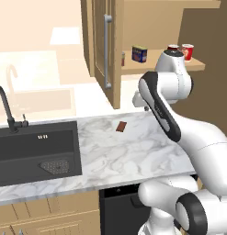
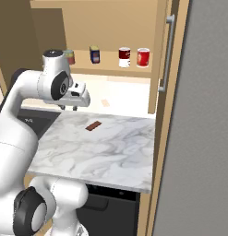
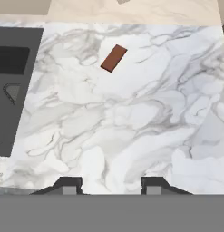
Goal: Stack two cans on top of the other two cans in the cabinet.
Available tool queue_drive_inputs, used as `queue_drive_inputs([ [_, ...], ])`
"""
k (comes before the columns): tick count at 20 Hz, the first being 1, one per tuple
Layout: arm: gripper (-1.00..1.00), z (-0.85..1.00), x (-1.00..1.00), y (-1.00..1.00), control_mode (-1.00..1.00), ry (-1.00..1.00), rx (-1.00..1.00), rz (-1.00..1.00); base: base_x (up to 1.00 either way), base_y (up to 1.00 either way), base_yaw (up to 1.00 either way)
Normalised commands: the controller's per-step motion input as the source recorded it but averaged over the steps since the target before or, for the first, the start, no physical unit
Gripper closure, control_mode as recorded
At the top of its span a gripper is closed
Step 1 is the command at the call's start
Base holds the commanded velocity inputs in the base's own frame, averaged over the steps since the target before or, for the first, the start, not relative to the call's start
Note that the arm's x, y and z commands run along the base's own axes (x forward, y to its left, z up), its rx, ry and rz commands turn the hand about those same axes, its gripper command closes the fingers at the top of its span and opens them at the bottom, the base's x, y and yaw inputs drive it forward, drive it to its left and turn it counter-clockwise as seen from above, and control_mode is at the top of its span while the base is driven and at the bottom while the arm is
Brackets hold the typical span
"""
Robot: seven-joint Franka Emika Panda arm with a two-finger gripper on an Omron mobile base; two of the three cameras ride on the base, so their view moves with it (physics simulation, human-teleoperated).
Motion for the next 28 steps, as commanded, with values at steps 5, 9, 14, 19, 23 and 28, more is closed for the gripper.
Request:
queue_drive_inputs([
  [5, -1.0, 0.0, -0.2, 0.0, -1.0, -0.09, 0.0, 0.0, 0.0, 0.0, 0.0],
  [9, -1.0, 0.18, -0.32, 0.01, -1.0, -0.43, 0.0, 0.0, 0.0, 0.0, 0.0],
  [14, -1.0, 0.44, -0.12, 0.05, -1.0, -0.33, 0.0, 0.0, 0.0, 0.0, 0.0],
  [19, -1.0, 0.54, -0.02, 0.0, -1.0, -0.21, 0.02, 0.04, 0.0, 0.0, 0.0],
  [23, -1.0, 0.58, 0.0, 0.0, -1.0, -0.1, 0.05, 0.06, 0.0, 0.0, 0.0],
  [28, -1.0, 0.49, 0.03, 0.04, -1.0, -0.02, 0.06, 0.03, 0.0, 0.0, 0.0],
])
